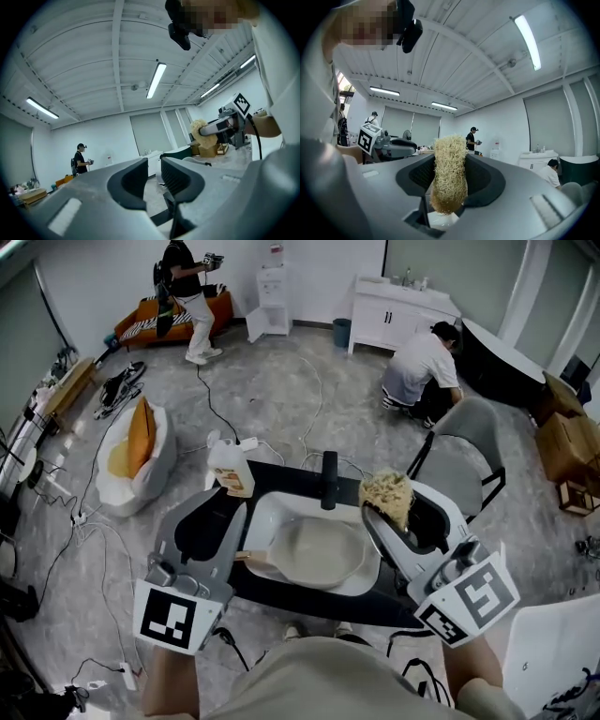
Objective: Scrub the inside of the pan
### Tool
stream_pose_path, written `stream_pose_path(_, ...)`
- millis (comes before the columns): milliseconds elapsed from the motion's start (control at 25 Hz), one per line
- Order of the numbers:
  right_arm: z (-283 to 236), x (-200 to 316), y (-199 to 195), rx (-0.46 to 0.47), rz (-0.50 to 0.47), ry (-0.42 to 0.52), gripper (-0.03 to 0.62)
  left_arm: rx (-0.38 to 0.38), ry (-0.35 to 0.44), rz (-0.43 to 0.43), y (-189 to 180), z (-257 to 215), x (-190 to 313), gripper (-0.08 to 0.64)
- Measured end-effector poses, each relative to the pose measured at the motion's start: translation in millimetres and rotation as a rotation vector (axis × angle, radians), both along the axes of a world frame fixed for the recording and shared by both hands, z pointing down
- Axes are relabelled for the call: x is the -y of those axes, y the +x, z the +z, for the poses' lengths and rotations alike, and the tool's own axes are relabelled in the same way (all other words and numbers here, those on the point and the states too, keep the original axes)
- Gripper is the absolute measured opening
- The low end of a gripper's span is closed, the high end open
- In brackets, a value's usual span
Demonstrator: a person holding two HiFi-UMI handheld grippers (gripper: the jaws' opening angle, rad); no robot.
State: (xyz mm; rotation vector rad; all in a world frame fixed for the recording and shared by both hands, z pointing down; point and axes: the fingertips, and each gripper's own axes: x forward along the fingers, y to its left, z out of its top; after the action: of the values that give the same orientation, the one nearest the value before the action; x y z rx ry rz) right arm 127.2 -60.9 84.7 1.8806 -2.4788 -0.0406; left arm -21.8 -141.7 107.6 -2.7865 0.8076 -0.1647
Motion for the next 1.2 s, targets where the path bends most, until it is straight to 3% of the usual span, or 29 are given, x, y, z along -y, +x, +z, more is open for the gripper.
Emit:
stream_pose_path(240, -15.7, -21.8, 23.2, 0.004, 0.053, 0.04, 0.178, 0.025, 0.044, -0.001, -0.2, 1.8, -11.4, 0.072)
stream_pose_path(560, -3.5, -39.3, 32.7, -0.012, 0.067, 0.018, 0.178, -0.022, 0.006, -0.022, -1.7, 7.5, -23.0, 0.015)
stream_pose_path(920, 48.2, -50.1, 32.2, 0.017, 0.07, -0.07, 0.178, 0.028, -0.048, 0.007, 15.6, 43.4, -35.5, 0.003)
stream_pose_path(1200, 56.3, -52.3, 37.7, 0.03, 0.07, -0.082, 0.178, 0.039, -0.089, -0.01, 22.5, 57.0, -43.6, 0.002)
